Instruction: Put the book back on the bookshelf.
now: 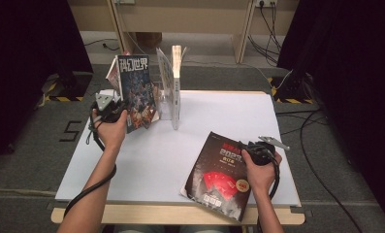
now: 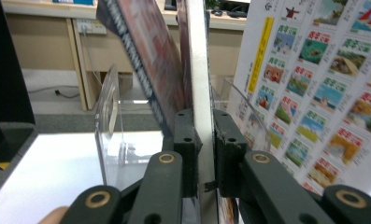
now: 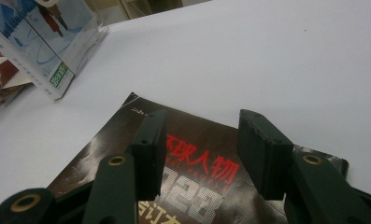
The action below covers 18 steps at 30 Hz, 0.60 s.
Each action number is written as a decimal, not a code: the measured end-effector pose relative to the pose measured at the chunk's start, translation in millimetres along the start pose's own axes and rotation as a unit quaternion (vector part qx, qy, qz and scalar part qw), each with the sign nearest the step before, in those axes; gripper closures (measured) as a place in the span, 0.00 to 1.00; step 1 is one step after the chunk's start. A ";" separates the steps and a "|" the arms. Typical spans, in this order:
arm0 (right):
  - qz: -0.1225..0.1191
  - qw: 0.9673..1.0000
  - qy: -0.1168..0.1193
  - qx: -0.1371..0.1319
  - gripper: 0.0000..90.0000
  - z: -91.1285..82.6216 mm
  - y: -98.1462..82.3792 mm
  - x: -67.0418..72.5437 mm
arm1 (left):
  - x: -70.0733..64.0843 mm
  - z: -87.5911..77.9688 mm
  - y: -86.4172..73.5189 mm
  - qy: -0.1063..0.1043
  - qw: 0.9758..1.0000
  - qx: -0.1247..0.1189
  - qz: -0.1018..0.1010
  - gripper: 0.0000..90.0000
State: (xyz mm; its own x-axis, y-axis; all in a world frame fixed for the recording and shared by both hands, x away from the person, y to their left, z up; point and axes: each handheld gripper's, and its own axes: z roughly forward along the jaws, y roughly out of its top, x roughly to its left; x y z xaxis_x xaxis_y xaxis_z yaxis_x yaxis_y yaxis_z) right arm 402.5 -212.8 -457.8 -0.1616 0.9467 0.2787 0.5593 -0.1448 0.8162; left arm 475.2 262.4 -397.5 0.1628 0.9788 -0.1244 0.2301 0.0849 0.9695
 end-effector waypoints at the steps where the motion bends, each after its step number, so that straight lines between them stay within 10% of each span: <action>1: 0.001 1.000 0.000 0.000 0.60 -0.2 0.1 0.0 | 1.0 -2.6 -1.5 -0.002 1.000 0.004 -0.002 0.90; 18: 0.001 1.000 -0.001 0.000 0.60 -1.6 0.3 2.1 | 23.3 -20.4 -9.3 -0.031 0.998 0.025 -0.052 0.78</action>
State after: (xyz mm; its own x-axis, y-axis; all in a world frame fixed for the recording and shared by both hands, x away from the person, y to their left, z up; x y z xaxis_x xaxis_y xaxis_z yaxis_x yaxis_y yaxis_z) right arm 401.0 -211.3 -456.1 -0.1594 0.9467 0.2800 0.5605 -0.1466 0.8151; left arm 457.3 288.2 -405.2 0.1938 0.9516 -0.2386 0.2966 0.1750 0.9388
